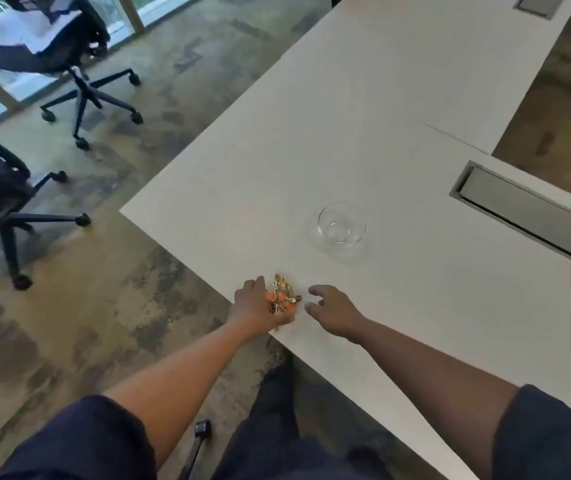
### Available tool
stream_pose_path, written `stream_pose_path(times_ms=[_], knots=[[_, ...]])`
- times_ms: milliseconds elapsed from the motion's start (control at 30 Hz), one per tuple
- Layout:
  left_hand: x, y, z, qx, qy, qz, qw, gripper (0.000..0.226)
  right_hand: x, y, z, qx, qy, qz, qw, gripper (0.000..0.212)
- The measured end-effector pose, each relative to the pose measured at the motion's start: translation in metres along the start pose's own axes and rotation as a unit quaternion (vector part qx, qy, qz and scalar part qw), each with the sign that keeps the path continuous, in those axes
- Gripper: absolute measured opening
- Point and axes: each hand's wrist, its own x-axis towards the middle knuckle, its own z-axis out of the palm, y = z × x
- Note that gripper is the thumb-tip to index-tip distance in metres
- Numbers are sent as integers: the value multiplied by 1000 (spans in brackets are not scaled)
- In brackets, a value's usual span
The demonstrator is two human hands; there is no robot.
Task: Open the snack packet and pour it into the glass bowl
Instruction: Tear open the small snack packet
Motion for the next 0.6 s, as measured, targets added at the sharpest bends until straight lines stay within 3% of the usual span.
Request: stream_pose_path(times_ms=[133,300,400,600], knots=[[6,-2,8,38,12,-20,999,136,17,-2,8,41,-11,45,998,65],[18,0,11,81,15,7,997,104,41,-4,15,94,54,61,992,44],[23,5,11,57,-4,11,998,86,47,-2,17,110,45,77,990,55],[27,1,14,-4,-17,45,999,74,53,4,19,175,11,100,979,15]])
